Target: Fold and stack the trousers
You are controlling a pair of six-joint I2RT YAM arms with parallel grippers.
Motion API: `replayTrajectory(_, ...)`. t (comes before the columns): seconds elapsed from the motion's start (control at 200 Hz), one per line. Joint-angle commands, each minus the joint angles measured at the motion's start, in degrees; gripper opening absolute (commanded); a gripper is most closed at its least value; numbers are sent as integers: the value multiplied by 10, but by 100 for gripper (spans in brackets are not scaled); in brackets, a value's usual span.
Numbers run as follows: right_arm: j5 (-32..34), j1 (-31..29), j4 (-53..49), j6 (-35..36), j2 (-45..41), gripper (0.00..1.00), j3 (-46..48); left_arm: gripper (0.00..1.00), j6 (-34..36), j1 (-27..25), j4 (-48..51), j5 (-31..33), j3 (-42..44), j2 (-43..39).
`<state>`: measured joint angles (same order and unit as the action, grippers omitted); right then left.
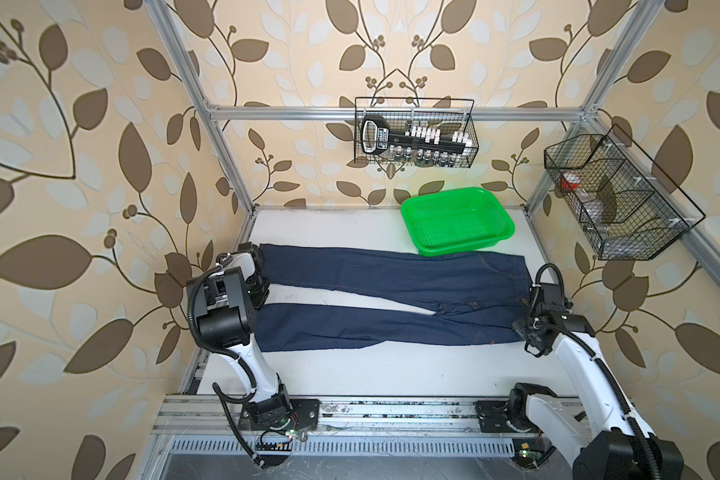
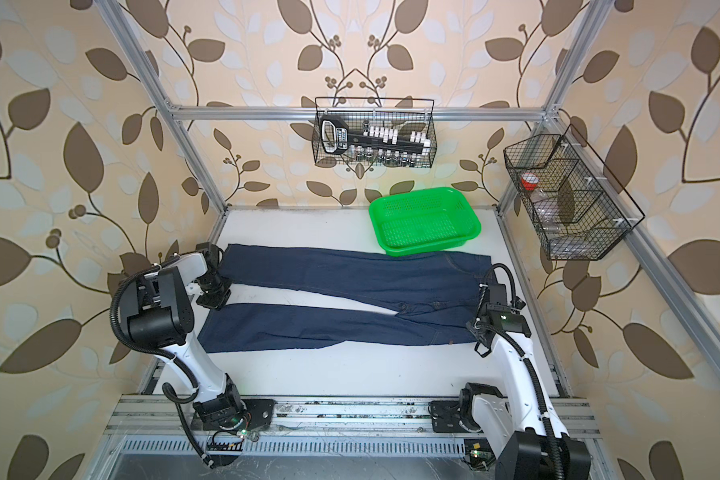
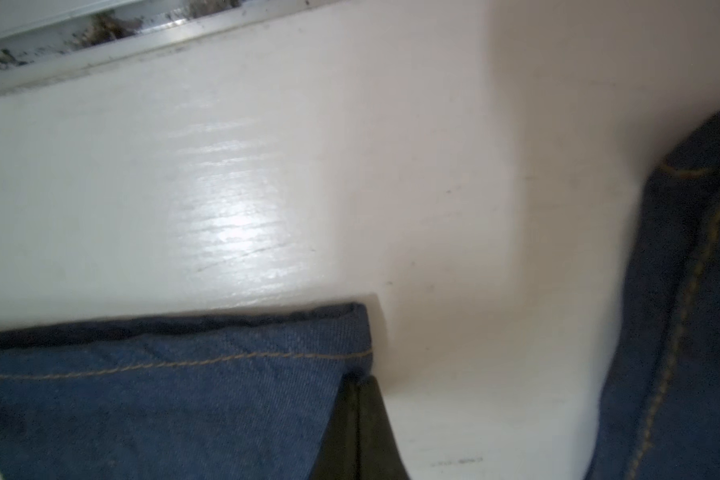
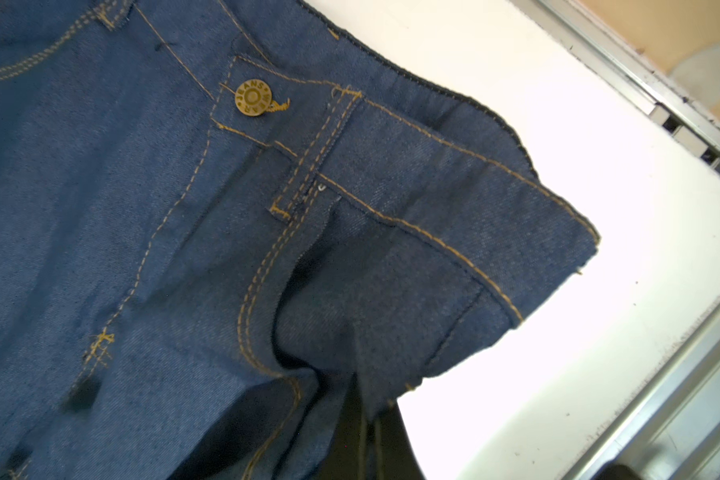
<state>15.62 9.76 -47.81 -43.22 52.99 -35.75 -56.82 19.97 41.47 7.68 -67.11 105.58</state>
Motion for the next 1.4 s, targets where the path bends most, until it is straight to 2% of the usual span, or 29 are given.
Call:
replayTrajectory(0.0,7,-1,-5,-3,-4,2,-16,0,21,6,41,-18,-33,-20)
replayTrajectory(0.36,6,5,11,-10,-14,2,-20,0,60,5,138,-39,-162,-79)
replayTrajectory(0.635,-3,19,13,-15,-7,2,-68,0,101,3,192,-84,-309,-108)
replayTrajectory(0.765,-10,21,2,-22,-13,2,-91,0,108,2,211,-93,-351,-135)
replayTrajectory(0.925,-11,29,-25,-17,-31,2,-101,0,103,2,217,-66,-282,-201)
replayTrajectory(1.135,-29,38,-46,-35,-75,1,-28,0,98,10,149,-5,-98,-310)
replayTrajectory(1.24,-43,40,-58,-55,-100,2,17,0,97,26,99,-9,-14,-341)
replayTrajectory(1.4,-45,40,-54,-64,-118,2,36,0,102,32,49,-44,18,-336)
